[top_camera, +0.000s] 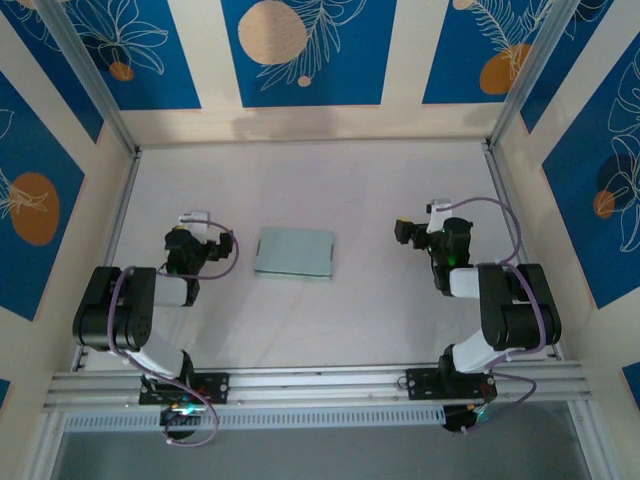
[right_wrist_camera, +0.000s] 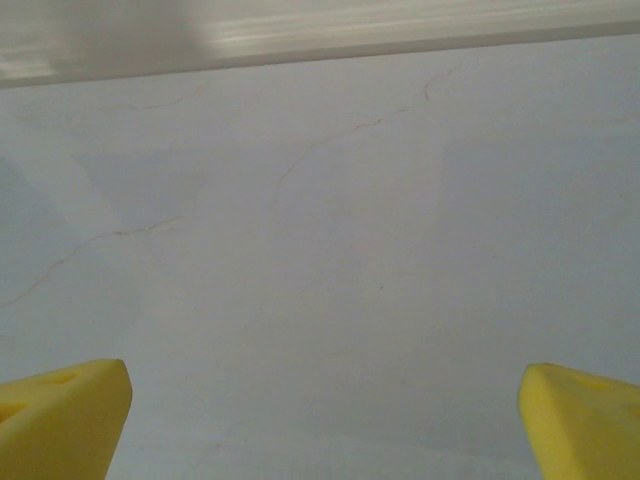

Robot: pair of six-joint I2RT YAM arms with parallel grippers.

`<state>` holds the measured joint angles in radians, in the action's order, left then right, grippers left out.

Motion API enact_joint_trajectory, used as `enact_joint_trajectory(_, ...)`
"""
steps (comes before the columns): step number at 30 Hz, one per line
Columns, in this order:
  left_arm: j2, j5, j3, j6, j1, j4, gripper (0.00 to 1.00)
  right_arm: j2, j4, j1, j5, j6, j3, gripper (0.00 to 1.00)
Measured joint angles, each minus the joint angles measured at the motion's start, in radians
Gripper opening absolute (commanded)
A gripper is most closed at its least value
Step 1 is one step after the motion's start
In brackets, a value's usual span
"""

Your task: Fold the paper box

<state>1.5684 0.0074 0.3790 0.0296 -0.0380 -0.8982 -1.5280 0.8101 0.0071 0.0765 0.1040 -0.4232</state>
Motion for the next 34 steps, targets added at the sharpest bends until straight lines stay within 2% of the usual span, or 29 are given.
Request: enact_joint_trajectory(34,0.0,0.0,0.0,0.007,0.0,0.0,1.0,0.0,-0.018,-0.011,-0.026,0.0,0.0,0.99)
